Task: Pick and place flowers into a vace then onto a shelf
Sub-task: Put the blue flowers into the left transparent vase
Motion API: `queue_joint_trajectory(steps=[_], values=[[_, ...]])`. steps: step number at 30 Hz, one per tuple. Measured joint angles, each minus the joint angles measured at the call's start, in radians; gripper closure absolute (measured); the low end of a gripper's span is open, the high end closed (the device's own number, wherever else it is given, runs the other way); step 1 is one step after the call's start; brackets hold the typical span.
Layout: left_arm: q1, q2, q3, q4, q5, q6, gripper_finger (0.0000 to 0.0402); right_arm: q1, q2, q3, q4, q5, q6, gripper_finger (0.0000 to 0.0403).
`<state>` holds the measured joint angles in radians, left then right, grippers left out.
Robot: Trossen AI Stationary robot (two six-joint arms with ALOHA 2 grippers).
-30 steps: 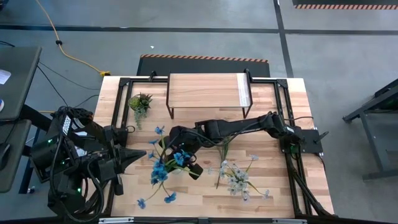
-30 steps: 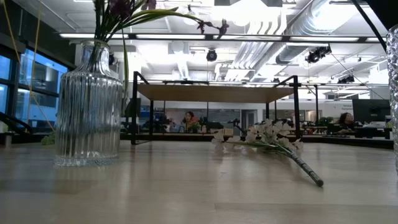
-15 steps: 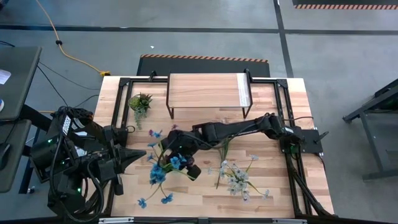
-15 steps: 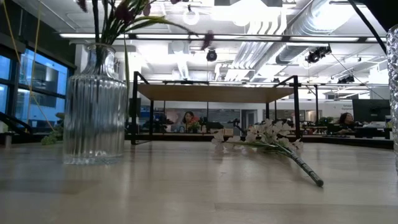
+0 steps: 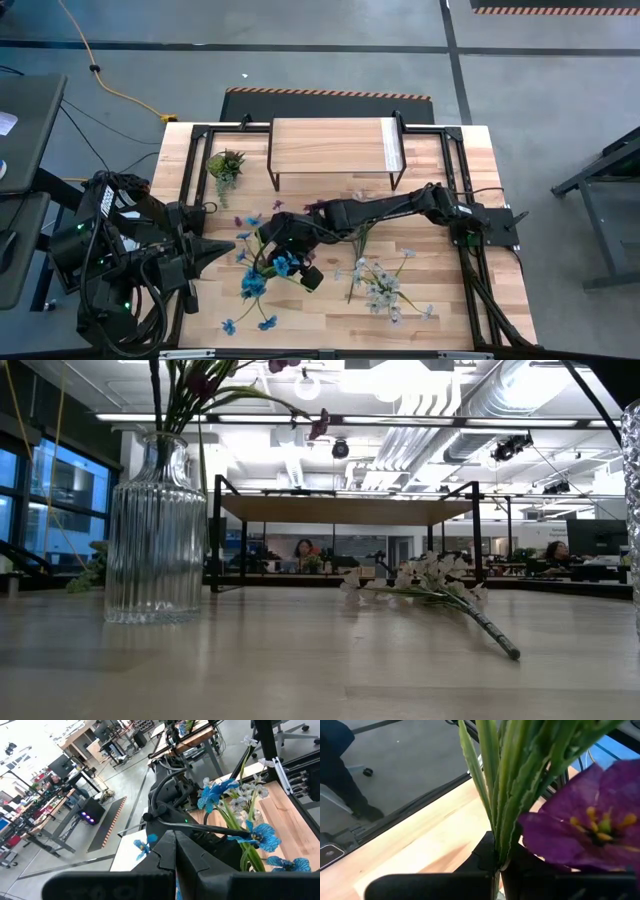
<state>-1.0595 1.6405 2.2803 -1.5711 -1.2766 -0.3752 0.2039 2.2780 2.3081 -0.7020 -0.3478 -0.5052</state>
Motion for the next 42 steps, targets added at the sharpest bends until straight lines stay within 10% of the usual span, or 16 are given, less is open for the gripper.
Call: queue_joint_trajectory(steps=[42], values=[[0.000,-0.001,0.000,0.000,0.010,-0.002,0.0364,0.010,0.033,0.000,-0.012,-0.010,0.045,0.0403]])
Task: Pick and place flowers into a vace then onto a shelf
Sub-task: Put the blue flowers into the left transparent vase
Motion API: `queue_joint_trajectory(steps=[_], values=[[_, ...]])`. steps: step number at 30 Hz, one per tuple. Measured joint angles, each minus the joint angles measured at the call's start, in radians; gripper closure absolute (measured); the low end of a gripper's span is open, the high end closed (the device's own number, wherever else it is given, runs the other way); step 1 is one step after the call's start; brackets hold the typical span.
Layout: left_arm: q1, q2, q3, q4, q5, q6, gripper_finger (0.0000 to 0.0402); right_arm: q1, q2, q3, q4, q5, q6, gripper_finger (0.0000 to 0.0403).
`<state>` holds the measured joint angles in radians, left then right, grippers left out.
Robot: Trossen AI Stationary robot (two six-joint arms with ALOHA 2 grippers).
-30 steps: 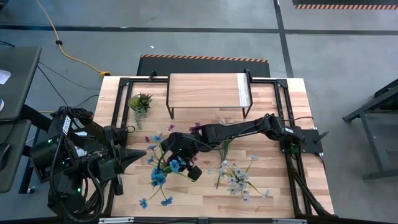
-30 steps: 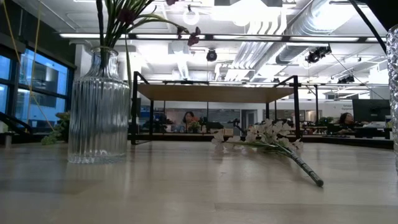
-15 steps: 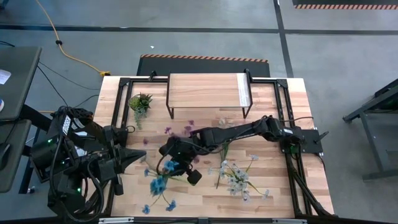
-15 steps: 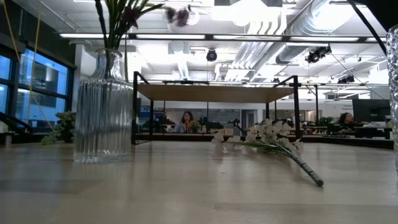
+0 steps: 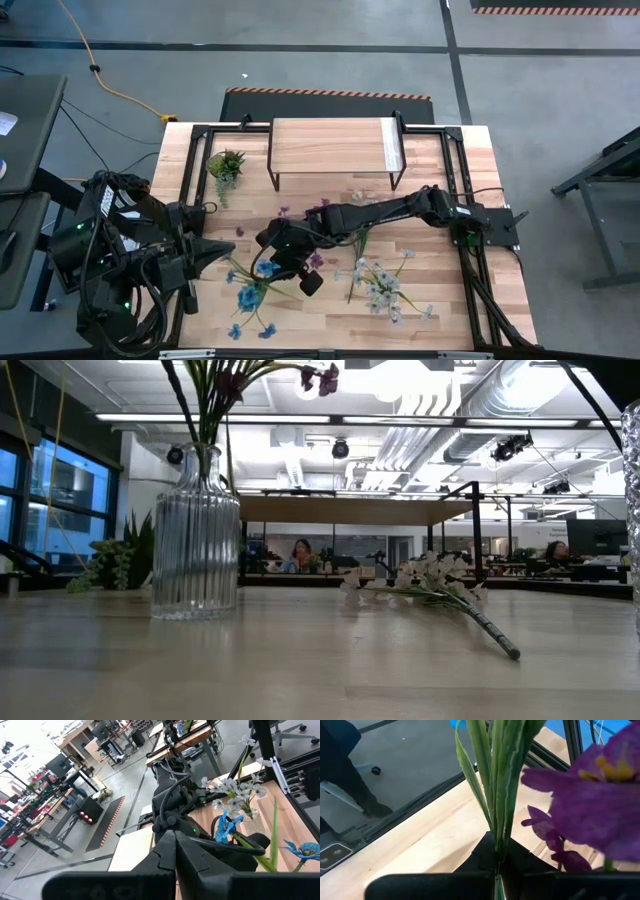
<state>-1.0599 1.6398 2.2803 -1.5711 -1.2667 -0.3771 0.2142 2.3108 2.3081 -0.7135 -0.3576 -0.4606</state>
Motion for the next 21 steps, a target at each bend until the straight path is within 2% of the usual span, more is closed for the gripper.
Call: queue_joint_trajectory(steps=[8,21], values=[[0.000,0.000,0.000,0.000,0.000,-0.013,0.0364,-0.003,-0.008,-0.002,0.039,0.012,0.015,0.0403],[0.000,0.000,0.000,0.000,0.003,-0.018,0.0364,-0.025,-0.014,-0.002,0.011,0.011,0.019,0.0403]])
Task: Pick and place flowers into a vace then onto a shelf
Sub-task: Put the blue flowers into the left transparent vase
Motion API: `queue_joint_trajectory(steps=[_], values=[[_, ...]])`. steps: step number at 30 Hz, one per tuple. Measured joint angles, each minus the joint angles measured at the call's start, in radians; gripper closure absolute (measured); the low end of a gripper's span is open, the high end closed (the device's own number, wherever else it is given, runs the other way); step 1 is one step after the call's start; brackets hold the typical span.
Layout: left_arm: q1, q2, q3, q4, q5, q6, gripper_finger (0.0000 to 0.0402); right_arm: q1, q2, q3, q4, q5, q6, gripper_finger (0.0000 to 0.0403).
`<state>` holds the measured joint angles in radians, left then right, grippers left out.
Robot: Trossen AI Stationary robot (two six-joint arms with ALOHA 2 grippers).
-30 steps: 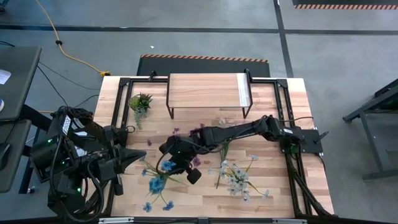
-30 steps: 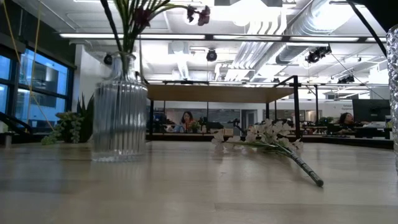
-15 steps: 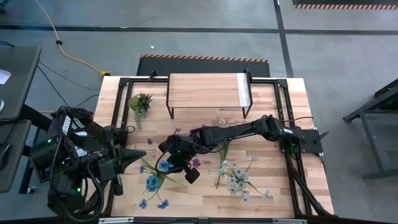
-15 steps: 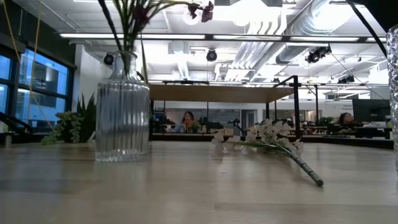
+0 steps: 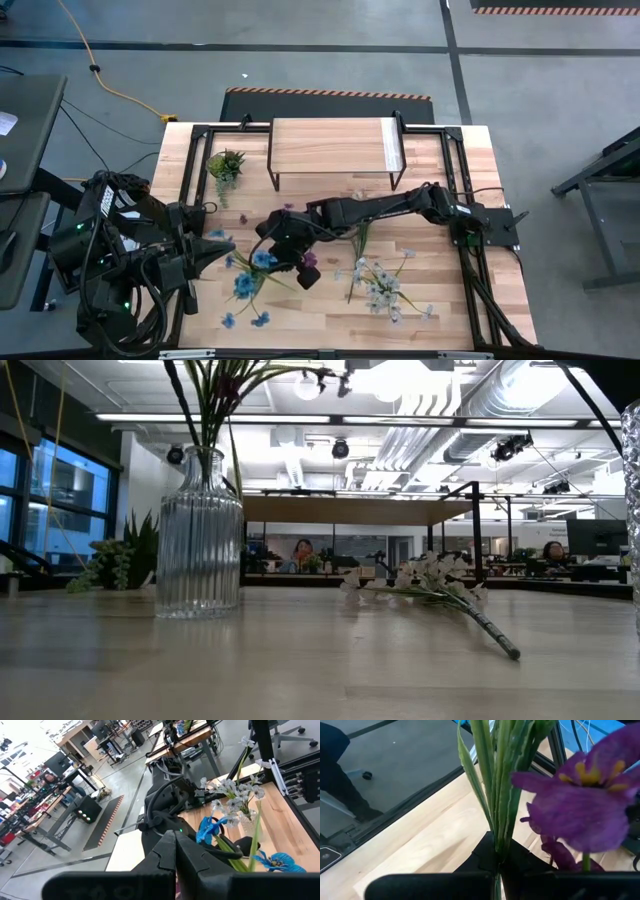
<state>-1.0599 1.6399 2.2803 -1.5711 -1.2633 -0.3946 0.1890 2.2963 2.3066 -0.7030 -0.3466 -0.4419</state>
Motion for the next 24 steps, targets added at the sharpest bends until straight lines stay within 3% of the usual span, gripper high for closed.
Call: queue_joint_trajectory(steps=[24], values=[[0.000,0.000,0.000,0.000,0.014,0.000,0.0364,-0.014,0.000,0.001,0.028,-0.003,0.083,0.0402]])
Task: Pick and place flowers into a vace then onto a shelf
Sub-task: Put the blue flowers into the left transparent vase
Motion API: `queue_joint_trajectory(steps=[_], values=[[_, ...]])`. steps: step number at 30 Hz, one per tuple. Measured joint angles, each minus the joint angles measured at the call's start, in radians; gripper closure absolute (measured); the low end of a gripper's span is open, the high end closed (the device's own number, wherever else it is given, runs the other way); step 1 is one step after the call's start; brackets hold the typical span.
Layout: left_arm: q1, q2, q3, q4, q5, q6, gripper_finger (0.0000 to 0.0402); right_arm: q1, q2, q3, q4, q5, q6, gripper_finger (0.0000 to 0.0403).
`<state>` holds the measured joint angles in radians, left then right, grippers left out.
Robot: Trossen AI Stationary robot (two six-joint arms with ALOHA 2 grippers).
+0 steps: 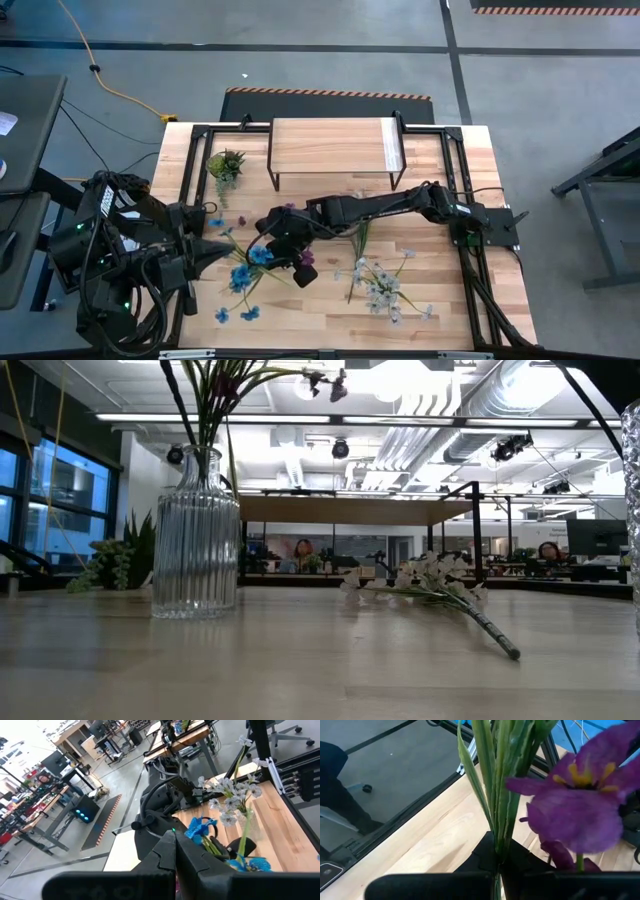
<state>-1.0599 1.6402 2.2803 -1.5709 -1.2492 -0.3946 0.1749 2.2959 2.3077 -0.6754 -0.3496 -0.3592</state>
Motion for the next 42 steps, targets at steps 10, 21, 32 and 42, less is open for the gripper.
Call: queue_joint_trajectory(steps=[10,21,32,42], values=[[0.000,0.000,0.000,0.000,0.005,0.000,0.0364,0.005,0.000,0.000,-0.001,-0.004,0.000,0.0402],[0.000,0.000,0.000,0.000,0.004,-0.003,0.0364,0.005,0.000,0.000,-0.003,-0.006,-0.002,0.0364],[0.000,0.000,0.000,0.000,0.004,-0.003,0.0364,0.005,-0.001,0.000,-0.004,-0.006,0.001,0.0321],[0.000,0.000,0.000,0.000,0.004,-0.003,0.0364,0.005,-0.001,0.000,0.003,-0.004,0.030,0.0346]])
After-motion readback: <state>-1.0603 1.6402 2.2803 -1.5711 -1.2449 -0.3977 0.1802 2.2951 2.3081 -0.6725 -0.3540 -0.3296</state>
